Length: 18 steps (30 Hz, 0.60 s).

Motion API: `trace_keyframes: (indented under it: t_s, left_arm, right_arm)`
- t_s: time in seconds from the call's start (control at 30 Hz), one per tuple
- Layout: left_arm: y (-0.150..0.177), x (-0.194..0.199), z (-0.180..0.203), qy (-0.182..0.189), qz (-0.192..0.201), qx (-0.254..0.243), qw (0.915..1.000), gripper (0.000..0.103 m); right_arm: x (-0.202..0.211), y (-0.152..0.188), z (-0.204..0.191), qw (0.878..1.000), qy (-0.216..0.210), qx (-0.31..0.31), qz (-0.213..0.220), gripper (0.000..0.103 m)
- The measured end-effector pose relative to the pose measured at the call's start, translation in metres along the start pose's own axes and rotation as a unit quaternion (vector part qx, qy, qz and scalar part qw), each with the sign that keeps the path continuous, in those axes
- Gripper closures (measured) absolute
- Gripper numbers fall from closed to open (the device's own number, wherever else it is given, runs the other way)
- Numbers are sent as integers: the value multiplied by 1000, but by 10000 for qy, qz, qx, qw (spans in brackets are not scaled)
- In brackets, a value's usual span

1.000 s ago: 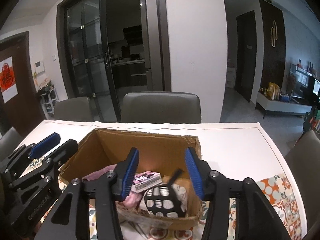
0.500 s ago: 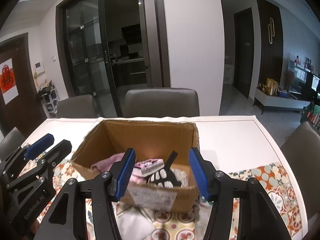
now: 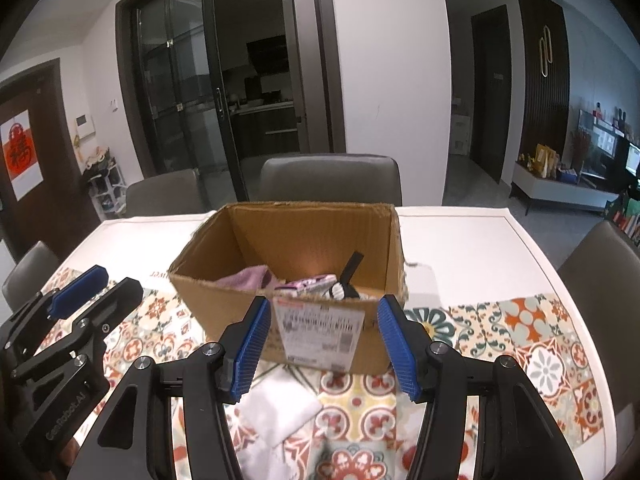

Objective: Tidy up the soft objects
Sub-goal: 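Move both tools back down toward the white cloths on the table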

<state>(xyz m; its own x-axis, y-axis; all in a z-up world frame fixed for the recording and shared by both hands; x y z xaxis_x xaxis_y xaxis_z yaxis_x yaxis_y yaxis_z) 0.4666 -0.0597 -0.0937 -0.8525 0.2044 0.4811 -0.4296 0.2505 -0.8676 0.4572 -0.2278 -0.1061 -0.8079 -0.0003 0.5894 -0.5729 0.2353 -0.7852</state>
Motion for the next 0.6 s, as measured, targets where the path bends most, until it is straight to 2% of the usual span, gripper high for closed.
trace_keyframes:
  t_s: [0.6]
  left_arm:
    - [76, 30, -12, -14, -646, 70, 9979, 58]
  right_arm:
    - [6, 91, -21, 9965, -115, -35, -826, 46]
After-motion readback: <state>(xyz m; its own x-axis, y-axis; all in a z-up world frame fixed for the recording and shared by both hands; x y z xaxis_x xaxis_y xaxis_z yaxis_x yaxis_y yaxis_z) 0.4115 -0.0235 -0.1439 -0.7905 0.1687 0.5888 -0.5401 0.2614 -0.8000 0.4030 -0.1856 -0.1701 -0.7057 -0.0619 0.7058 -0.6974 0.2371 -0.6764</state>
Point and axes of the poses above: each gripper's, at about its wrist camera, not at the fingertips, and x roughly against the way its jaws point, z to its right, y to its underside, the point moved 10 cm from there along -x, roughly the way its jaws point, and after that the axes turned 8 degrees about -x, right-handed, at the moved point
